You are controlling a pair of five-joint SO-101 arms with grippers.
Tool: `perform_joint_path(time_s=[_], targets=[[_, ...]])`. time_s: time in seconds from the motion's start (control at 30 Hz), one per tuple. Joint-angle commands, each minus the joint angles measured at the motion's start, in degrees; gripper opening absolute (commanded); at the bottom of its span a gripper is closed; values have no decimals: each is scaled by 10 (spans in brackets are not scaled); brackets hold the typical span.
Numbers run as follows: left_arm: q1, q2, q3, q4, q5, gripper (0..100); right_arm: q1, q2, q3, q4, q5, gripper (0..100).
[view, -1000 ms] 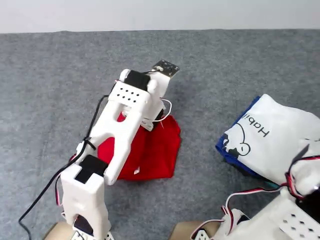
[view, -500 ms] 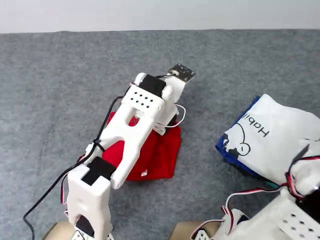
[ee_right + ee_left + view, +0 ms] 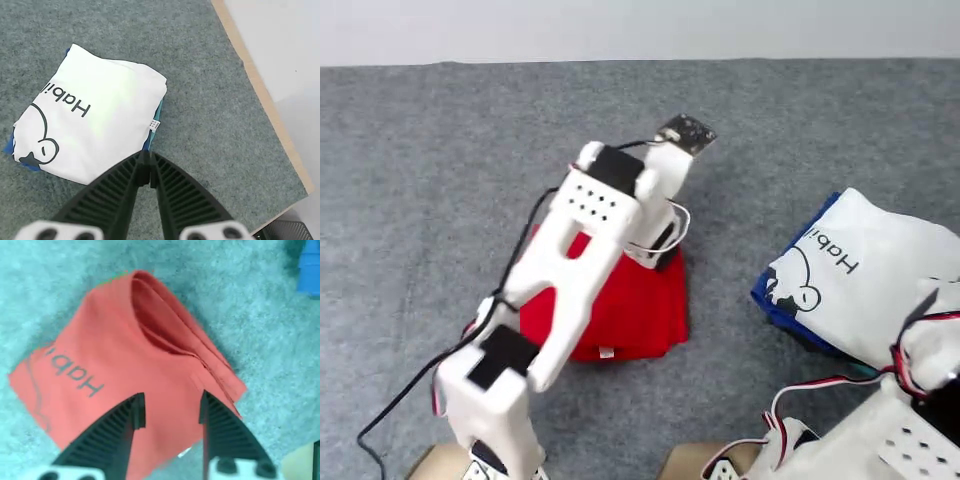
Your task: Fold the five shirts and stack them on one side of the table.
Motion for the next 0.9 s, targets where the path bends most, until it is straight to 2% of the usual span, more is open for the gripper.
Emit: perform_joint_path(time_s=[0.0,0.27,0.4,0.63,0.87], targets=[[-31,-89,49,18,-16,174,6,-7,-4,23,4,9],[-185,-213,213,18,-104,15,5,-7,-4,23,2,9],[-244,-240,305,16,-140,6,-18,-7,7,23,1,9],[-246,-243,444,-25,-185,6,-69,-5,23,23,0,9],[-230,-241,562,-96,-204,6,-71,-2,24,22,0,9]])
